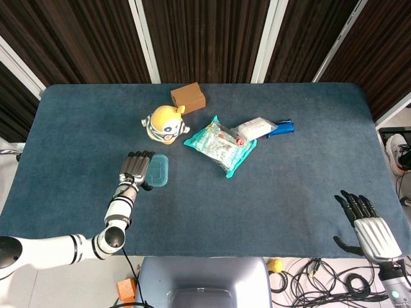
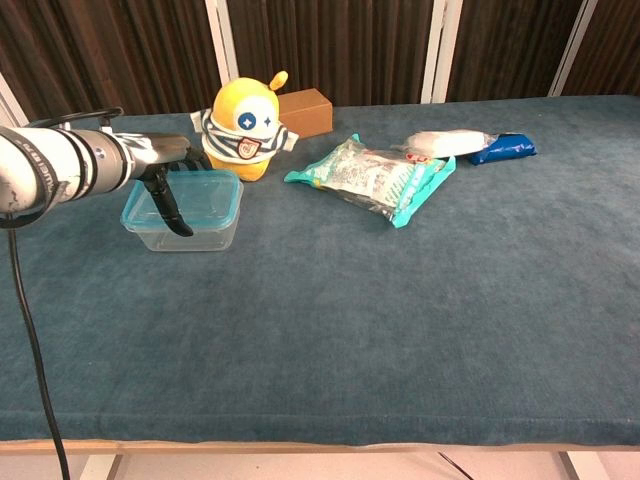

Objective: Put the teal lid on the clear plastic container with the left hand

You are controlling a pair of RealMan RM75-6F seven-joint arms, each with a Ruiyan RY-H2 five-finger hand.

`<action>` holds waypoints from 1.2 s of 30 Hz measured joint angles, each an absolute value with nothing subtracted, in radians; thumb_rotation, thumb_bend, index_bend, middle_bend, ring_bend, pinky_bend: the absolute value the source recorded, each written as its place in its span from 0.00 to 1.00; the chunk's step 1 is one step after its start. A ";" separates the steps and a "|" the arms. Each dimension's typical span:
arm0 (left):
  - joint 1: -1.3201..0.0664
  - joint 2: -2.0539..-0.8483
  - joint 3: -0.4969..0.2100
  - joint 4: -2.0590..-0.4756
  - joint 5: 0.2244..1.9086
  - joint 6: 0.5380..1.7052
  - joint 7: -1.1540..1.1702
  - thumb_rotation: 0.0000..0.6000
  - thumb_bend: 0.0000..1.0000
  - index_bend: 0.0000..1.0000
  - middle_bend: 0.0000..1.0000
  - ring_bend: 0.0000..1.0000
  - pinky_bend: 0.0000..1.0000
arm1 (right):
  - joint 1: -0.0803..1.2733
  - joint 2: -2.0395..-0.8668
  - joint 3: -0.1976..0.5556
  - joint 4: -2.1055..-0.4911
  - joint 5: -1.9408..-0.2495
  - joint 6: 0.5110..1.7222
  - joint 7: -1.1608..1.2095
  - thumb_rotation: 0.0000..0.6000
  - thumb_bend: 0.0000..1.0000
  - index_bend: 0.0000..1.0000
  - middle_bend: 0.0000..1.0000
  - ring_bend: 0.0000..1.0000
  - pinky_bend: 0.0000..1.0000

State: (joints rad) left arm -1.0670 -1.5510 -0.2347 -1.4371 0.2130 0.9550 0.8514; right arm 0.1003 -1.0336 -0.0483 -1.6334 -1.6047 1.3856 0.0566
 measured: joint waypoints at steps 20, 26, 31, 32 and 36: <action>-1.087 -1.547 -0.201 -1.420 0.241 0.926 0.825 1.00 0.28 0.07 0.12 0.06 0.13 | 0.101 -1.032 -0.048 -1.636 -1.602 1.382 0.054 1.00 0.18 0.00 0.00 0.00 0.00; -1.095 -1.540 -0.187 -1.423 0.229 0.917 0.835 1.00 0.28 0.00 0.06 0.01 0.08 | 0.100 -1.031 -0.049 -1.636 -1.603 1.382 0.054 1.00 0.18 0.00 0.00 0.00 0.00; -1.110 -1.536 -0.170 -1.424 0.216 0.912 0.854 1.00 0.28 0.00 0.00 0.00 0.03 | 0.101 -1.031 -0.049 -1.637 -1.603 1.380 0.053 1.00 0.18 0.00 0.00 0.00 0.00; -1.111 -1.535 -0.168 -1.425 0.215 0.912 0.854 1.00 0.28 0.00 0.00 0.00 0.03 | 0.101 -1.031 -0.049 -1.637 -1.603 1.380 0.053 1.00 0.18 0.00 0.00 0.00 0.00; -1.113 -1.532 -0.162 -1.430 0.220 0.912 0.849 1.00 0.28 0.00 0.00 0.00 0.02 | 0.101 -1.030 -0.048 -1.637 -1.602 1.381 0.054 1.00 0.18 0.00 0.00 0.00 0.00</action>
State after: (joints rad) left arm -1.1126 -1.5317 -0.1622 -1.4296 0.2202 0.9118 0.8490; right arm 0.1006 -1.0304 -0.0481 -1.6373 -1.6016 1.3813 0.0536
